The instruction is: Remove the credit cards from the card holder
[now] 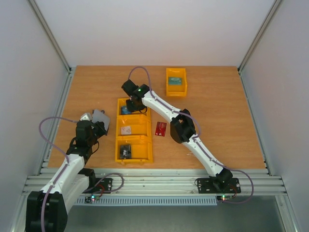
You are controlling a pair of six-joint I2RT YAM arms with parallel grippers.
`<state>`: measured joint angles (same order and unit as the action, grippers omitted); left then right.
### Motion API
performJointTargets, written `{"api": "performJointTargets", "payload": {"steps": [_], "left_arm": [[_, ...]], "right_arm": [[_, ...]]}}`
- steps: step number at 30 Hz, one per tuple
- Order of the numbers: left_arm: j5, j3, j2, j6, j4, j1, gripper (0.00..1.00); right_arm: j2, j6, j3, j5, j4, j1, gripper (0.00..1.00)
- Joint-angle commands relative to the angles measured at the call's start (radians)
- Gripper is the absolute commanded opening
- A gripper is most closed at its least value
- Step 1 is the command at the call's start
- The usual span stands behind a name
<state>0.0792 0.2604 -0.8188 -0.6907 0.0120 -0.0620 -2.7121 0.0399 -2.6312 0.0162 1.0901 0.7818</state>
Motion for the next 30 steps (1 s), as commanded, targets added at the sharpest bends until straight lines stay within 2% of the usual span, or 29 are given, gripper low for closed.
{"api": "performJointTargets", "payload": {"steps": [1, 13, 19, 24, 27, 30], "left_arm": [[-0.011, 0.013, 0.009, 0.013, 0.071, 0.001, 0.0], [-0.027, 0.025, 0.039, 0.059, 0.09, 0.0, 0.0], [-0.001, 0.121, 0.086, 0.225, 0.107, -0.001, 0.0], [0.204, 0.243, 0.134, 0.349, 0.115, 0.0, 0.0], [0.415, 0.312, 0.157, 0.373, 0.142, 0.001, 0.0], [0.639, 0.366, 0.155, 0.33, 0.197, 0.0, 0.0]], "right_arm": [[0.074, -0.018, -0.027, 0.073, 0.019, 0.011, 0.28], [0.256, 0.032, -0.023, 0.125, 0.014, 0.011, 0.31], [0.387, 0.146, -0.019, 0.097, 0.0, 0.011, 0.32], [0.57, 0.324, 0.063, -0.019, -0.035, 0.011, 0.34], [0.73, 0.416, 0.206, -0.213, -0.099, 0.006, 0.39], [0.888, 0.476, 0.345, -0.428, -0.157, 0.005, 0.45]]}}
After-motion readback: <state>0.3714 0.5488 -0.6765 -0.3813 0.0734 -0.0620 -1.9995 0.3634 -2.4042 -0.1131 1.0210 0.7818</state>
